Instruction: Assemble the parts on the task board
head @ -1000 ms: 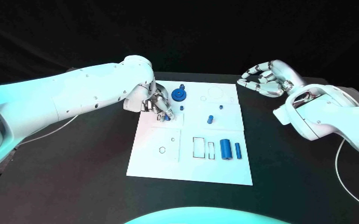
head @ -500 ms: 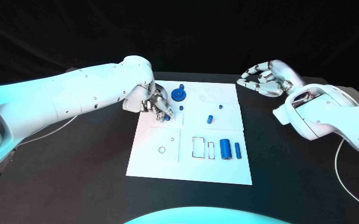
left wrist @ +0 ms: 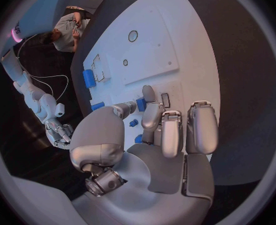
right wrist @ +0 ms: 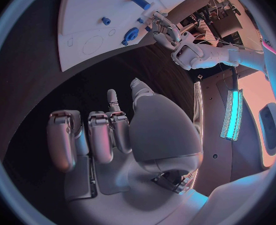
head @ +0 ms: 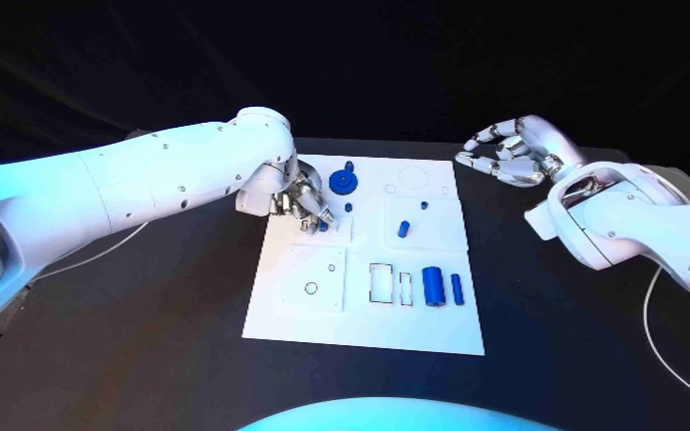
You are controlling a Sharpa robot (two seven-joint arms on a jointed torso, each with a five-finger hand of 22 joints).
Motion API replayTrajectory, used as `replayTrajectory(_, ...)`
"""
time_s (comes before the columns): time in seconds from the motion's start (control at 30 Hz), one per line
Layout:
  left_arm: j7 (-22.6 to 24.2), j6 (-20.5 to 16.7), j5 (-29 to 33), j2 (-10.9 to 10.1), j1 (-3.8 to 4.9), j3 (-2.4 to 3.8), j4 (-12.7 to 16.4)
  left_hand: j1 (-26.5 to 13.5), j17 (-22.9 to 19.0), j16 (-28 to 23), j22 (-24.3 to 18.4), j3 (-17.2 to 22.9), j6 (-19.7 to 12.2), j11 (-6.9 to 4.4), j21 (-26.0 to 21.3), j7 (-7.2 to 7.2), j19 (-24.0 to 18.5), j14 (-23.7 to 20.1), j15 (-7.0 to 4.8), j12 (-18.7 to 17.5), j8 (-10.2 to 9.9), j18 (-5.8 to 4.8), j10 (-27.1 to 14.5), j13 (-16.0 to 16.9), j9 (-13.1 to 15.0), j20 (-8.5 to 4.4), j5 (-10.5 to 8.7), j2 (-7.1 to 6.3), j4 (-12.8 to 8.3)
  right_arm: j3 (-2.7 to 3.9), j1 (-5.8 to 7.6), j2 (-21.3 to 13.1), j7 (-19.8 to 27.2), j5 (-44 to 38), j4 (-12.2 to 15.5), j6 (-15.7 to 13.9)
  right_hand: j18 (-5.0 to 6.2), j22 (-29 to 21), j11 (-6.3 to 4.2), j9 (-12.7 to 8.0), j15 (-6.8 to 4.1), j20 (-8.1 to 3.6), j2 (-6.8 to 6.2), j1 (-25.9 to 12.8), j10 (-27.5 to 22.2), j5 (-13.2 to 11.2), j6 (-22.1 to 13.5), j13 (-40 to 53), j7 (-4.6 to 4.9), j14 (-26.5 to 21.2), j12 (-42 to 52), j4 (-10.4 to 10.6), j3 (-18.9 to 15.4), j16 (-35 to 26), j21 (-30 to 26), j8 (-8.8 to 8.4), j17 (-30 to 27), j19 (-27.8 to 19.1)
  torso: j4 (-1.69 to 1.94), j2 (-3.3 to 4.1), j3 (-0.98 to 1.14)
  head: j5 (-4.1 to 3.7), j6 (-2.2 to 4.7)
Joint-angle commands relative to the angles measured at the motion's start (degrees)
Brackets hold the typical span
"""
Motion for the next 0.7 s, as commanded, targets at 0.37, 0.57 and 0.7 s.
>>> replayTrajectory(0.37, 0.48, -4.14, -1.39, -2.40, -0.28, 1.19, 2.40, -0.16, 15.10, 0.20, -0.29, -2.06, 0.37, 0.00, -0.02, -0.05, 0.15, 6.07, -0.37, -0.34, -0.14, -0.34, 0.18, -0.44, 0.17, -0.21, -0.34, -1.14, 0.13, 0.00, -0.27, -0.05, 0.50, -0.49, -0.18, 0.64, 0.88, 11.85, -0.34, 0.09, -0.27, -0.32, -0.09, -0.21, 1.72, 0.36, -0.21, 10.27, 0.01, 4.86, -0.23, -0.11, -0.28, -0.25, -0.39, 0.09, 9.93, 3.36, 0.06, -0.04, -0.07, -0.42, 0.26)
replayTrajectory(0.57, 0.85, -6.85, -0.93, -3.51, -0.23, 3.26, 4.02, 0.77, 14.93, 0.12, -0.49, -2.64, 0.04, -0.01, -0.17, -0.03, 0.07, 6.02, -0.40, -1.01, -0.19, -0.29, -0.34, -1.38, 0.27, -0.26, 0.07, -1.22, -0.07, 0.00, -0.56, 0.11, 0.61, -0.48, -0.51, 0.63, 0.88, 11.85, -0.34, 0.09, -0.27, -0.32, -0.09, -0.21, 1.72, 0.36, -0.21, 10.27, 0.01, 4.86, -0.23, -0.11, -0.28, -0.25, -0.39, 0.09, 9.93, 3.36, 0.00, -0.11, -0.12, -0.26, 0.45)
replayTrajectory(0.7, 1.02, -8.03, 0.05, -4.62, -0.01, 4.81, 5.17, 2.37, 13.89, -0.39, -1.67, -3.51, -0.86, 0.20, -0.93, 0.23, -0.45, 5.71, -0.28, -2.70, -0.43, -0.05, -1.73, -3.72, 0.41, -0.21, 0.38, -1.32, -0.08, 0.00, -0.75, 0.22, 0.63, -0.46, -0.74, 0.65, 0.88, 11.85, -0.34, 0.11, -0.27, -0.33, -0.10, -0.27, 1.72, 0.35, -0.29, 10.26, 0.01, 4.87, -0.23, -0.10, -0.34, -0.25, -0.40, 0.15, 9.96, 3.36, 0.05, -0.06, -0.05, -0.29, 0.57)
